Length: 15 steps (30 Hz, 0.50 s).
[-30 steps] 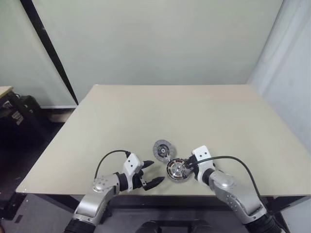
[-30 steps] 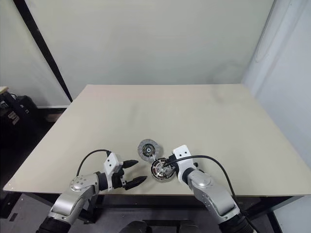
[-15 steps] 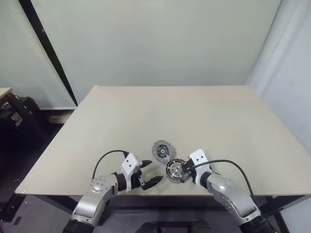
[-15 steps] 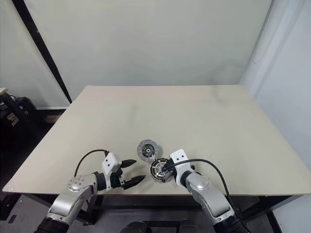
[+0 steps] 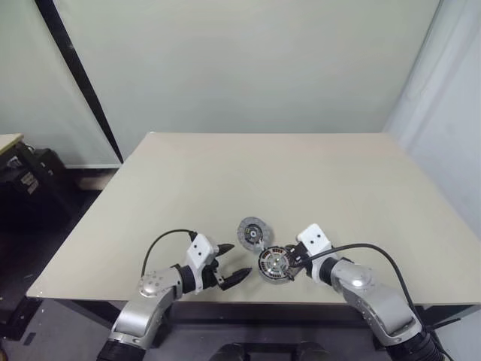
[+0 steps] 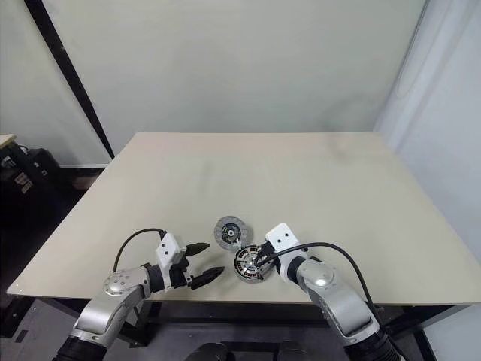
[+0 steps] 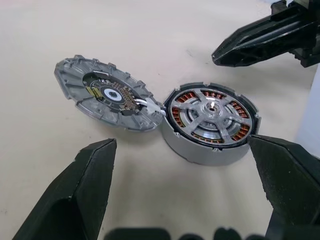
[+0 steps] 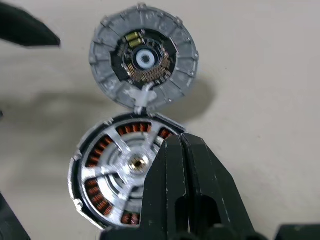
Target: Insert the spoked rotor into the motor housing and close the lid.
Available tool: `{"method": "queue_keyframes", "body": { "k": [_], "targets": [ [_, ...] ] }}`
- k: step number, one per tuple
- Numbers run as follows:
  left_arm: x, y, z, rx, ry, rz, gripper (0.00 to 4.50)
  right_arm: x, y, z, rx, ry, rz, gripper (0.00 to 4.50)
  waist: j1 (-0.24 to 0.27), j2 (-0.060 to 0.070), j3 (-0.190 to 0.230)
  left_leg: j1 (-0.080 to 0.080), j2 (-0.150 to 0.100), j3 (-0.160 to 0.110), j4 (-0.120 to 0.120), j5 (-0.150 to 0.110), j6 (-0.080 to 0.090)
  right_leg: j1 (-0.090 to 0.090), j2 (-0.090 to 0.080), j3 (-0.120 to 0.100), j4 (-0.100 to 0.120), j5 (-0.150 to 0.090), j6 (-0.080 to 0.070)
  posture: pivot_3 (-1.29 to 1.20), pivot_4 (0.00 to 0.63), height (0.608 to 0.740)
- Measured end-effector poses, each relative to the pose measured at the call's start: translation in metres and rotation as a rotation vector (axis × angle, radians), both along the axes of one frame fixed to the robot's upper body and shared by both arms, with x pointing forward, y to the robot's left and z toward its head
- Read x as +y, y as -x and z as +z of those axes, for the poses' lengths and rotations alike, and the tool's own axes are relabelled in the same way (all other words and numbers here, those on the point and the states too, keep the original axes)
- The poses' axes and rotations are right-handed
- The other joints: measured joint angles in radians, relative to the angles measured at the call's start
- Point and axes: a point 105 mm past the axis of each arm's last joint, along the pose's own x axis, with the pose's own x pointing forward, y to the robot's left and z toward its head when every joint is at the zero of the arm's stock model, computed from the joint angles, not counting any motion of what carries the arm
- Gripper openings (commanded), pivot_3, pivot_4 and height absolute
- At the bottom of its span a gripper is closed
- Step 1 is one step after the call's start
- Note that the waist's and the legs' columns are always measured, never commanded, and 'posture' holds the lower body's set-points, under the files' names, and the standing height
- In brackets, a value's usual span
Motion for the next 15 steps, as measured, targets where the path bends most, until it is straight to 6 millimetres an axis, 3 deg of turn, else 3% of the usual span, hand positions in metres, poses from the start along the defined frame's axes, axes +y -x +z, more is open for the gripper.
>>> {"method": "queue_keyframes", "body": {
  "k": [6,12,15],
  "targets": [
    [-0.001,-0.002,0.002,-0.007,0.007,0.017,4.50,-0.006,-0.001,-0.001,-0.002,0.008,-0.021,0.04,0.001,0.000,0.000,0.000,0.000,0.000,0.000,0.000,0.000,0.000,0.000,0.000,0.000,0.000,0.000,0.00,0.000,0.740],
    [-0.003,-0.005,0.005,-0.005,0.015,0.047,2.54,-0.011,-0.001,-0.003,-0.006,0.038,-0.027,0.00,0.001,0.000,0.000,0.000,0.000,0.000,0.000,0.000,0.000,0.000,0.000,0.000,0.000,0.000,0.000,0.00,0.000,0.740],
    [-0.003,-0.005,0.006,-0.005,0.014,0.049,1.44,-0.017,-0.001,-0.005,-0.007,0.075,-0.027,0.61,0.001,0.000,0.000,0.000,0.000,0.001,0.000,0.000,0.000,0.000,0.000,0.000,0.000,0.000,0.000,0.00,0.000,0.740]
  ]
}}
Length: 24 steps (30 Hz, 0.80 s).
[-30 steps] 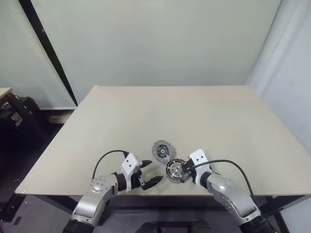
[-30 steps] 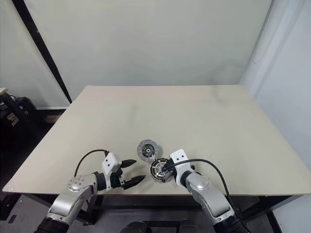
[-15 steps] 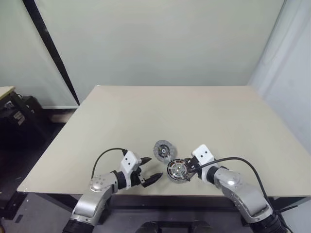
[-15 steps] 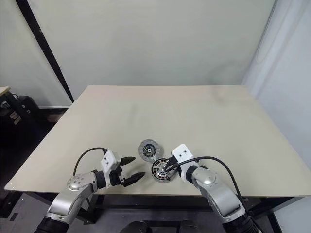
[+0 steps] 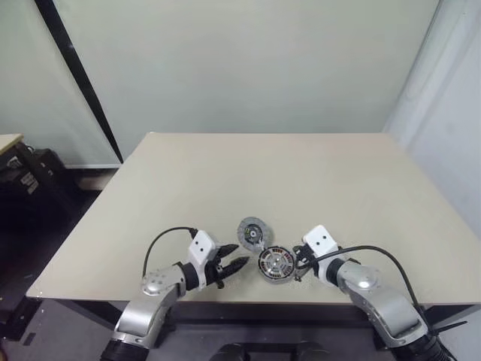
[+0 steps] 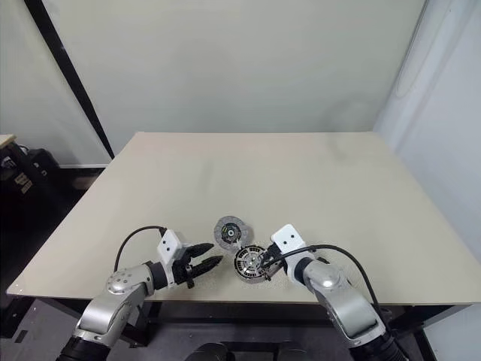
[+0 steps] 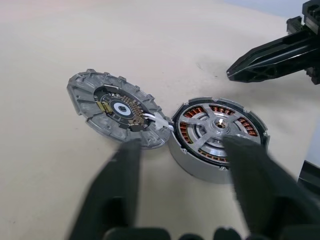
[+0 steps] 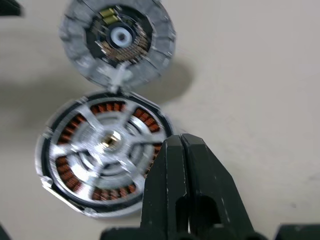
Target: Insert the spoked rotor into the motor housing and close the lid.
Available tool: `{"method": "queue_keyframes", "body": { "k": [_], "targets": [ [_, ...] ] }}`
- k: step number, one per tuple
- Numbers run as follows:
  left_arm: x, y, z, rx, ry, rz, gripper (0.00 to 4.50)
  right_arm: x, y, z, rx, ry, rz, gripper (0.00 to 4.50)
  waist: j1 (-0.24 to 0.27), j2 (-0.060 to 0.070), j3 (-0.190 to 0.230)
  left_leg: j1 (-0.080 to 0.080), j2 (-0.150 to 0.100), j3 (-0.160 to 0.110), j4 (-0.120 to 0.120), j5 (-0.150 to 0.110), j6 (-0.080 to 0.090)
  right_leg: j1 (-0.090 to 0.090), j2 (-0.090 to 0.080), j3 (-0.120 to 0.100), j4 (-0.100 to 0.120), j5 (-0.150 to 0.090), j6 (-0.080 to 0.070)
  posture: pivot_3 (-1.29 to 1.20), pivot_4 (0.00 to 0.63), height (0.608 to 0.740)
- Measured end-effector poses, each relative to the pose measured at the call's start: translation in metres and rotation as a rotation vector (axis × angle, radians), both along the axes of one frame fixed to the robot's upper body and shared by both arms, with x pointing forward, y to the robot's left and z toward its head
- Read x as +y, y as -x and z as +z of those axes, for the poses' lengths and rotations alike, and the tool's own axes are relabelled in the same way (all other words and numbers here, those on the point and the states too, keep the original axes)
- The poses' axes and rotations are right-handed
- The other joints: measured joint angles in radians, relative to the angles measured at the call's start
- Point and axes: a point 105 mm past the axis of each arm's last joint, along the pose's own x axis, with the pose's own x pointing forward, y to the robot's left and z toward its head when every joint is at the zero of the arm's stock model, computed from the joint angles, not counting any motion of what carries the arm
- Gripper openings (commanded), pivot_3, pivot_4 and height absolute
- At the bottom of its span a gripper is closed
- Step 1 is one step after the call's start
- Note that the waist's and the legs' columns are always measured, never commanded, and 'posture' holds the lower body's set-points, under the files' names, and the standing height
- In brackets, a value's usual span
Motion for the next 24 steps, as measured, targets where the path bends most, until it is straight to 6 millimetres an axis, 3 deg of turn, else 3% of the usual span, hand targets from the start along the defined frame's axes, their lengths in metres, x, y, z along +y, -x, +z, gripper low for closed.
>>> {"method": "queue_keyframes", "body": {
  "k": [4,11,24],
  "targets": [
    [-0.002,-0.001,0.006,-0.019,0.003,-0.007,0.09,-0.001,0.006,0.000,0.011,0.039,0.055,1.90,0.003,0.000,0.000,0.000,0.000,0.000,0.000,0.000,0.000,0.000,0.000,0.000,0.000,0.000,0.000,0.00,0.000,0.740],
    [-0.004,-0.003,0.008,-0.025,0.004,-0.011,0.00,-0.009,0.008,0.003,-0.045,0.187,0.161,4.46,0.010,-0.001,0.001,0.000,0.000,0.001,0.000,0.000,0.000,0.000,0.000,0.000,0.000,0.000,0.000,0.00,0.000,0.740],
    [-0.006,-0.006,0.010,-0.029,-0.005,-0.039,0.00,0.002,0.024,0.013,0.015,0.489,0.579,4.49,0.010,-0.003,0.003,-0.001,0.000,0.001,0.001,0.000,0.000,0.000,0.000,-0.001,-0.001,0.000,0.000,0.00,0.000,0.740]
  ]
}}
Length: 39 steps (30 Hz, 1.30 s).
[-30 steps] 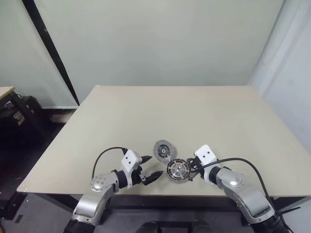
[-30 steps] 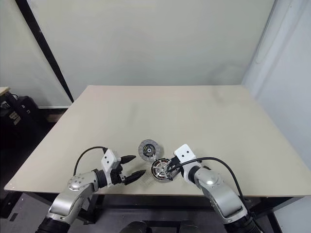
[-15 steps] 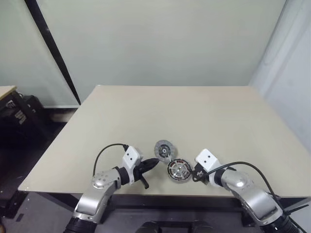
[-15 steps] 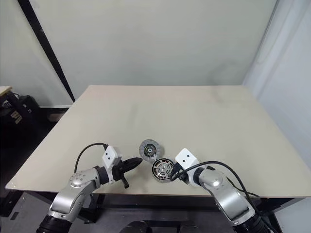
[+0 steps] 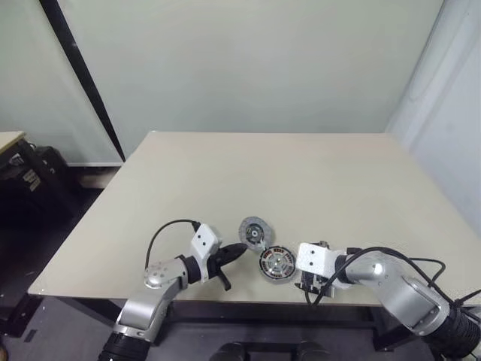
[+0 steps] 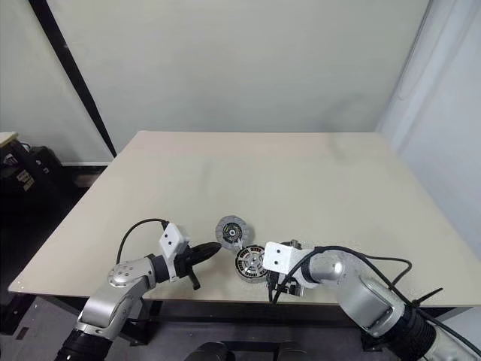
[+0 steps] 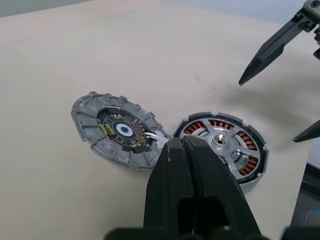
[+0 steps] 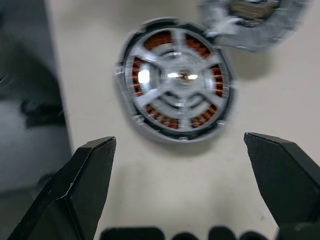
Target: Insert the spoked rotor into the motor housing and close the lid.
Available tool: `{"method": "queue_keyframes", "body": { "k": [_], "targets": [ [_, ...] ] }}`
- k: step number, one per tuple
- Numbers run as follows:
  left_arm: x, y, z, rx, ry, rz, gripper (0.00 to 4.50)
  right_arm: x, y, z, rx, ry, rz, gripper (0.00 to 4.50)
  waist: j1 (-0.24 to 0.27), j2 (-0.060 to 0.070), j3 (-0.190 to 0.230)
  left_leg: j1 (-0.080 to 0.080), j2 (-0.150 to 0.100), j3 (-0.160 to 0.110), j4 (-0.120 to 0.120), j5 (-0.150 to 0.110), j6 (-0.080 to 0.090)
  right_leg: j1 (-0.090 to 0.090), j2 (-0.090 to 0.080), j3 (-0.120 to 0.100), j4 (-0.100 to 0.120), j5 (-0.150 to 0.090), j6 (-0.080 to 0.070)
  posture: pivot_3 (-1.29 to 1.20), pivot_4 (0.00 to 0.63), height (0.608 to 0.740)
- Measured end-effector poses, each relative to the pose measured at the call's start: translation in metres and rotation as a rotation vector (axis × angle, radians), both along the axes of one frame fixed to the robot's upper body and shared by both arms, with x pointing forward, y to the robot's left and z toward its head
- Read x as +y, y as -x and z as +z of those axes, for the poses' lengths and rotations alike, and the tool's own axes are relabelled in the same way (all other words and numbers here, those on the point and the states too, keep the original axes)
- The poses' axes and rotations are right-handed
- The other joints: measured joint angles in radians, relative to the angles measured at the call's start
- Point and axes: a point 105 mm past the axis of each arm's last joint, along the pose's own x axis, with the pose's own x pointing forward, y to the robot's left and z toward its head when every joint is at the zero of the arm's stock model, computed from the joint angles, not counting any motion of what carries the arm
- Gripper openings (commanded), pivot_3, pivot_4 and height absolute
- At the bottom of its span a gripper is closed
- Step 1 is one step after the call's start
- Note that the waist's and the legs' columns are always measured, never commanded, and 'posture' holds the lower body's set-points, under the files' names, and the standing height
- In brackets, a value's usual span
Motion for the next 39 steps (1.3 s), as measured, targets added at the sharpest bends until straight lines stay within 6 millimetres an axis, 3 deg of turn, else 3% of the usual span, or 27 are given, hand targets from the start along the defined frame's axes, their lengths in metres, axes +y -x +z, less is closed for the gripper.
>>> {"method": "queue_keyframes", "body": {
  "k": [8,24,35,37,39],
  "targets": [
    [-0.001,0.000,-0.004,0.013,-0.005,-0.013,0.00,0.012,-0.001,0.006,0.044,0.145,0.155,4.49,0.004,-0.001,0.000,0.000,-0.001,-0.001,0.000,0.000,0.000,0.000,0.000,-0.001,0.000,0.000,0.000,0.00,0.000,0.740],
    [0.002,0.006,-0.012,0.033,-0.016,0.001,0.00,0.011,0.001,-0.023,0.121,0.259,0.231,4.49,0.004,-0.001,0.000,0.000,0.000,-0.001,0.000,0.000,-0.001,0.000,0.000,-0.001,0.000,0.000,0.000,0.00,0.000,0.740],
    [0.002,0.006,-0.012,0.032,-0.017,0.001,0.00,0.015,-0.013,-0.024,0.051,0.255,0.207,0.75,0.004,-0.001,0.000,0.001,-0.001,-0.002,0.000,0.000,-0.001,0.000,0.000,-0.002,0.000,0.000,0.001,0.00,0.000,0.740],
    [0.002,0.006,-0.012,0.031,-0.017,0.001,0.00,0.021,-0.010,-0.024,0.047,0.235,0.230,0.25,0.004,-0.002,0.000,0.002,0.000,-0.002,0.000,0.000,-0.001,0.001,0.000,-0.002,0.001,0.000,0.001,0.00,0.000,0.740],
    [0.002,0.006,-0.011,0.029,-0.017,0.001,0.00,0.023,-0.009,-0.026,0.053,0.220,0.226,0.09,0.005,-0.001,0.000,0.002,-0.001,-0.002,0.000,0.000,-0.001,0.000,0.000,-0.002,0.001,0.000,0.000,0.00,0.000,0.740]
  ]
}}
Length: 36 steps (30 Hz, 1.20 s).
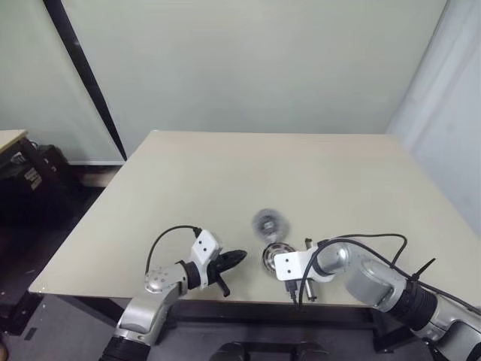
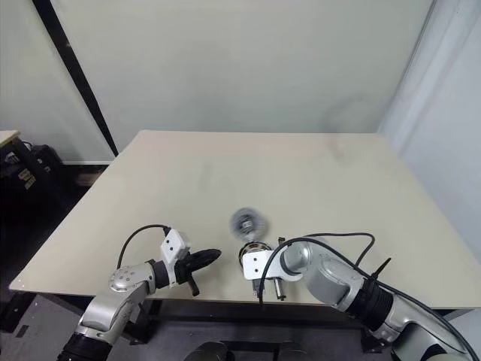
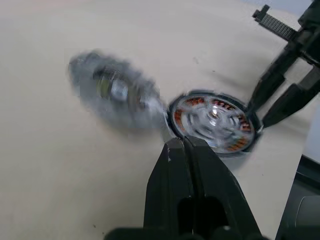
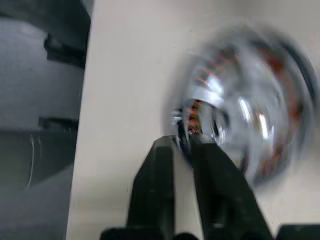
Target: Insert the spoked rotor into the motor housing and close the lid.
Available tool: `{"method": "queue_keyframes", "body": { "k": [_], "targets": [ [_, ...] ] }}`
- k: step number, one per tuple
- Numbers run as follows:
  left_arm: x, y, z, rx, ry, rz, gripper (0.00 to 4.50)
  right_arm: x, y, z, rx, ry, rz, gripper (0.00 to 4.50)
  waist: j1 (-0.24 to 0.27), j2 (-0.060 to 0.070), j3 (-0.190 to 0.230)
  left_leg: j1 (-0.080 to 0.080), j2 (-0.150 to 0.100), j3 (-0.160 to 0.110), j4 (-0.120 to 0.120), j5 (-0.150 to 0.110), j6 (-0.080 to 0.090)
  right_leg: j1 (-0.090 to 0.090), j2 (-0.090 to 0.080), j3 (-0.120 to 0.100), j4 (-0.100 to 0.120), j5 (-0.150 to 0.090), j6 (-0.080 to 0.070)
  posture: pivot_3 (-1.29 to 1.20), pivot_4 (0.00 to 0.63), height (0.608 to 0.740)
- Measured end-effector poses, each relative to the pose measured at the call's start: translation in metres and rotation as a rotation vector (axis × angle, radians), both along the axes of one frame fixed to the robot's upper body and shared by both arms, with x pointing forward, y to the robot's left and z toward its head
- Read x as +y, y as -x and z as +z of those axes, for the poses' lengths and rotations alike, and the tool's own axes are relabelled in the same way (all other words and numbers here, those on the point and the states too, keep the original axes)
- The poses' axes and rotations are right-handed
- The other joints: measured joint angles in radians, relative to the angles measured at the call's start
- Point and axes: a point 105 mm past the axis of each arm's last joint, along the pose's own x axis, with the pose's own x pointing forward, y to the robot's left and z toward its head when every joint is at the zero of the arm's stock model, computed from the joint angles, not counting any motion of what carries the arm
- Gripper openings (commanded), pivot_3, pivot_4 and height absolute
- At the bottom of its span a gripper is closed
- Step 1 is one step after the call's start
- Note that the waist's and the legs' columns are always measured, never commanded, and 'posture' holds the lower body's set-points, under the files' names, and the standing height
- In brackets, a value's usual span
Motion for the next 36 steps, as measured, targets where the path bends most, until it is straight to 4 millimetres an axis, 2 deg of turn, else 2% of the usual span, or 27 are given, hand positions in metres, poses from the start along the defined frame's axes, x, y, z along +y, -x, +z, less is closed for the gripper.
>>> {"method": "queue_keyframes", "body": {
  "k": [6,12,22,29,36],
  "targets": [
    [0.000,0.000,0.000,-0.002,-0.001,0.001,0.00,0.002,-0.001,0.000,0.020,-0.030,-0.049,0.09,0.000,0.000,0.000,0.000,0.000,0.000,0.001,0.000,0.000,0.000,0.000,0.000,0.000,0.000,0.000,0.00,0.000,0.740],
    [-0.001,-0.002,0.002,-0.014,0.002,0.004,0.00,0.016,0.003,0.005,0.140,-0.120,-0.218,0.08,-0.001,0.000,0.000,0.000,0.000,0.000,0.001,0.001,0.001,0.000,0.001,0.000,0.002,0.001,0.001,0.00,0.000,0.740],
    [-0.002,-0.008,0.004,-0.046,0.011,0.031,0.00,0.067,0.001,0.020,0.384,-0.393,-0.625,0.08,-0.006,0.000,0.000,-0.001,0.000,0.000,-0.001,0.000,0.000,-0.009,0.004,0.000,0.006,0.005,-0.003,0.00,0.000,0.740],
    [0.015,-0.017,0.003,-0.064,0.003,0.118,0.00,0.078,-0.004,0.021,0.438,-0.486,-0.818,0.08,-0.007,0.000,0.000,-0.001,-0.001,0.001,0.000,0.001,-0.001,-0.014,0.003,0.001,0.013,0.005,-0.003,0.00,0.000,0.740],
    [0.040,-0.025,0.009,-0.099,-0.018,0.221,0.00,0.085,-0.004,0.018,0.433,-0.524,-0.897,0.08,-0.011,0.000,0.000,0.000,0.000,0.002,0.000,0.001,-0.008,-0.014,0.004,-0.001,0.015,0.004,-0.004,0.00,0.000,0.740]
  ]
}}
